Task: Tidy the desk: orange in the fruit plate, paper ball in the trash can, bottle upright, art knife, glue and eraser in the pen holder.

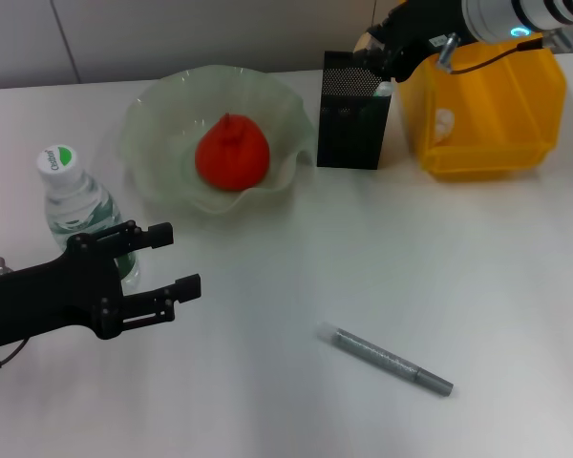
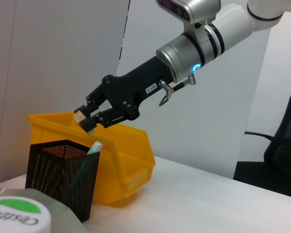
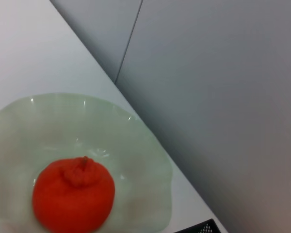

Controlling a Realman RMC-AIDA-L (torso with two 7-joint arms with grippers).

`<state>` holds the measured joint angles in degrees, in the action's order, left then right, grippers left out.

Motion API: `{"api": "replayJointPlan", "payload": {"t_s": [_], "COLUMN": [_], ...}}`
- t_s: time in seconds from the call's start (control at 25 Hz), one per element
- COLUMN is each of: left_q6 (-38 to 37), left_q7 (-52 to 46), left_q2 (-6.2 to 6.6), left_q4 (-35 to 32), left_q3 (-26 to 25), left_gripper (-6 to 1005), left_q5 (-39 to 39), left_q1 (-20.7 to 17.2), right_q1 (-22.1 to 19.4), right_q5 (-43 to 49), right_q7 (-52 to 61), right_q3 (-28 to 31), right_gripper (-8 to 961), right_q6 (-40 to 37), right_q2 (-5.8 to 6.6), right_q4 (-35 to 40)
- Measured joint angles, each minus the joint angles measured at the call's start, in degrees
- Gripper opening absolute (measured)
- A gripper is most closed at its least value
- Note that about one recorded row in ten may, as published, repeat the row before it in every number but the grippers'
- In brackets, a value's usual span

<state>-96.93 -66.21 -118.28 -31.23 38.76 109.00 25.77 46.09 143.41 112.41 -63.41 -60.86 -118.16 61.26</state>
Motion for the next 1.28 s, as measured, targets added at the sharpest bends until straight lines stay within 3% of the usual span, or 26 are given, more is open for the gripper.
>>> {"api": "replayJointPlan", "payload": {"t_s": [0.4, 1.0, 1.2, 1.28], "left_q6": [0.38, 0.71, 0.88, 0.9], "left_q7": [-0.6, -0.67, -0.68, -0.68], "left_q2": [-0.02, 0.08, 0.07, 0.07], "left_q4": [0.11, 0.65, 0.64, 0.64], "left_q3": [-0.01, -0.16, -0.03, -0.21], "left_gripper": [799, 799, 799, 800], "left_q5": [-0.01, -0.11, -0.11, -0.11], "left_q1": [-0.05, 0.08, 0.42, 0.48], "right_q1": [-0.38, 1.22, 0.8, 0.14], "right_q5": [-4.47, -8.98, -9.07, -7.17], "right_q7": [-7.47, -11.78, -10.17, -3.79], "right_q3": [0.03, 0.9, 1.5, 1.2], "right_gripper": [360, 386, 559, 602], "right_q6": [5.41, 11.62, 9.69, 4.43], "right_q2": [-0.18, 1.19, 0.89, 0.6], "right_q4": [-3.9, -11.56, -9.56, -4.61]}}
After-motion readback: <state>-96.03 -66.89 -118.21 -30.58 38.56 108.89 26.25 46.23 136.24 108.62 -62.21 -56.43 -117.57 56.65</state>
